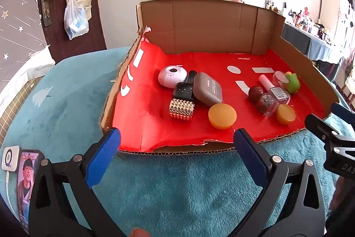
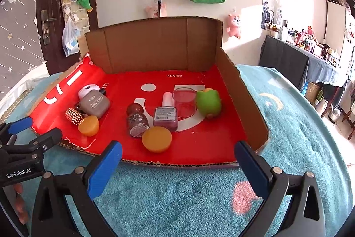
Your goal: Organize rigid objects
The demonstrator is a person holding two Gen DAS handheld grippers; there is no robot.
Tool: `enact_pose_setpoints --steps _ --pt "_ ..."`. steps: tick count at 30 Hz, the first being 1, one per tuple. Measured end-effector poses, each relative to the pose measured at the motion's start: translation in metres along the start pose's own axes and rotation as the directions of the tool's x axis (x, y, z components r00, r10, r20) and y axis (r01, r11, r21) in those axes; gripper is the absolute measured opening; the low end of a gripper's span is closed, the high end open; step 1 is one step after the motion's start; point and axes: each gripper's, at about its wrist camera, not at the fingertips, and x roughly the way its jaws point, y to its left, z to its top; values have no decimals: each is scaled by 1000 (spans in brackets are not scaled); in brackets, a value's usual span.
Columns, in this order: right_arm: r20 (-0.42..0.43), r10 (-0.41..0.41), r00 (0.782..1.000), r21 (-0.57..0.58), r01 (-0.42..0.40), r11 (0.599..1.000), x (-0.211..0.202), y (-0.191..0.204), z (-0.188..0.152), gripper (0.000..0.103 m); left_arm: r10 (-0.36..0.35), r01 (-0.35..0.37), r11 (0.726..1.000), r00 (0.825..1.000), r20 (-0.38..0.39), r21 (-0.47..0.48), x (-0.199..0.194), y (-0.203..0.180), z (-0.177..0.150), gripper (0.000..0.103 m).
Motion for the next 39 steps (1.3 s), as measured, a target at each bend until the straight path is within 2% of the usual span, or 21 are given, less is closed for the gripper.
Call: enact_pose_setpoints --steps 7,13,25,39 --pt "20 25 999 -3 -25 1000 -21 0 1 103 -19 19 1000 1000 22 1 -20 -2 -4 103" --pt "2 38 999 -1 -38 999 -29 0 -4 103 -34 34 999 999 -9 16 -27 -9 -20 103" --pt "-104 14 994 30 -10 999 -15 -14 -37 103 -36 37 999 988 -148 -2 -6 -7 -50 103" --pt "-208 13 978 31 -7 999 1 -16 -51 103 -27 26 1000 979 -202 -5 7 -9 -54 103"
